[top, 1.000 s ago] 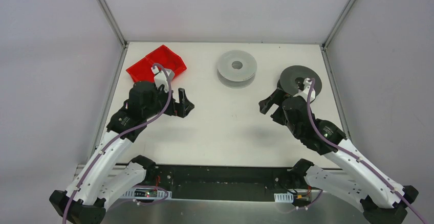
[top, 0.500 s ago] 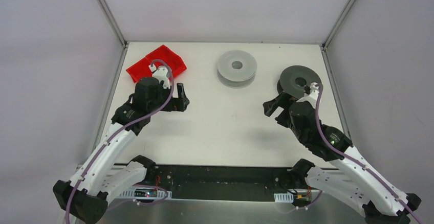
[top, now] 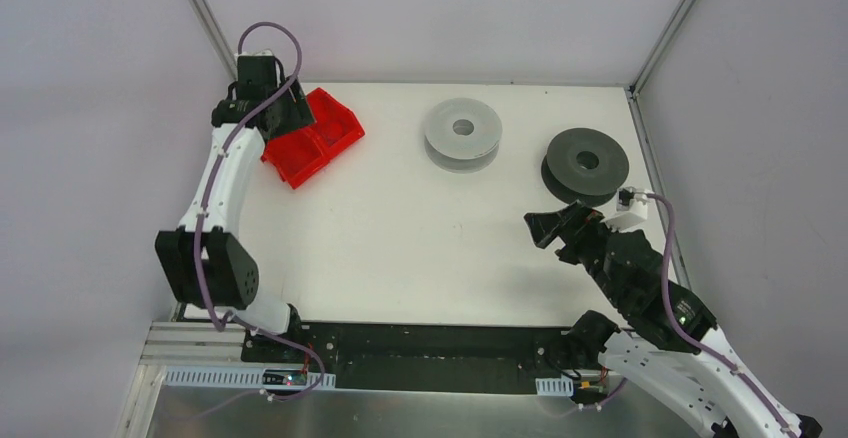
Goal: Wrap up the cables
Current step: Pick up the cable from the storage box.
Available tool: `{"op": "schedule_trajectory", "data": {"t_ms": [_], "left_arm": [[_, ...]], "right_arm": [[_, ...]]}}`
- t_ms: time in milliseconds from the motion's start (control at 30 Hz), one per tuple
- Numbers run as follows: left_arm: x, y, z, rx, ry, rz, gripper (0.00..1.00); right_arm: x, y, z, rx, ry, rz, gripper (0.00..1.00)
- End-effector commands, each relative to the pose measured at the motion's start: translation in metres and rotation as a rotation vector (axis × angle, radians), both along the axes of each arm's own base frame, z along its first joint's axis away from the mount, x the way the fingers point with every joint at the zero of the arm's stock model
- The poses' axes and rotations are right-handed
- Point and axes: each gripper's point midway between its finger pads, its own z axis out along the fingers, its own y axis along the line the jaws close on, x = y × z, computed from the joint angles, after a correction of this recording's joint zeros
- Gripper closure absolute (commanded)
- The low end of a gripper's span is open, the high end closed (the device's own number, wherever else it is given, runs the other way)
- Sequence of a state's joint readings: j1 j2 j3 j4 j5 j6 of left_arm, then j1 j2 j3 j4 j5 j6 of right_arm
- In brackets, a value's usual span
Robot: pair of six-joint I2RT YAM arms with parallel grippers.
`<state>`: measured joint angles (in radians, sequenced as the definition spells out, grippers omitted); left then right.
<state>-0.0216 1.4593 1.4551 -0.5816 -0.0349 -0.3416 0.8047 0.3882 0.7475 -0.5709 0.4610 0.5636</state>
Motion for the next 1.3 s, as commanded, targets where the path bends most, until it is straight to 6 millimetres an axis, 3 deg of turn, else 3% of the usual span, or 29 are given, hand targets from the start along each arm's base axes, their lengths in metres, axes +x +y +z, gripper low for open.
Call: {"op": "schedule_trajectory", "data": {"t_ms": [0, 133, 267, 433, 500, 533, 767, 1033, 1267], "left_arm": [[0.039, 0.026, -0.017, -0.011, 0.059, 0.075, 0.41], [0.073, 0.048, -0.046, 0.064, 0.116, 0.123, 0.44], [0.091, 0.063, -0.061, 0.043, 0.139, 0.151, 0.53], [0.087, 0.086, -0.077, 0.001, 0.169, 0.216, 0.54], [0.086, 0.089, -0.085, -0.006, 0.188, 0.219, 0.55], [0.084, 0.090, -0.089, -0.006, 0.197, 0.221, 0.55], [0.088, 0.101, -0.110, -0.014, 0.238, 0.247, 0.55], [0.102, 0.099, -0.125, -0.062, 0.254, 0.207, 0.57], [0.109, 0.101, -0.138, -0.083, 0.267, 0.208, 0.70]], "right_arm": [[-0.007, 0.018, 0.014, 0.055, -0.061, 0.113, 0.04], [-0.013, 0.027, 0.018, 0.079, -0.073, 0.174, 0.06], [-0.015, 0.032, 0.018, 0.089, -0.068, 0.200, 0.08], [-0.014, 0.034, 0.013, 0.080, -0.054, 0.199, 0.08], [-0.005, 0.027, 0.012, 0.073, -0.049, 0.147, 0.08], [-0.010, 0.035, 0.010, 0.070, -0.045, 0.189, 0.08], [-0.008, 0.041, 0.008, 0.056, -0.025, 0.200, 0.09], [-0.007, 0.038, 0.008, 0.064, -0.026, 0.184, 0.09], [-0.007, 0.039, 0.006, 0.068, -0.019, 0.187, 0.09]]}}
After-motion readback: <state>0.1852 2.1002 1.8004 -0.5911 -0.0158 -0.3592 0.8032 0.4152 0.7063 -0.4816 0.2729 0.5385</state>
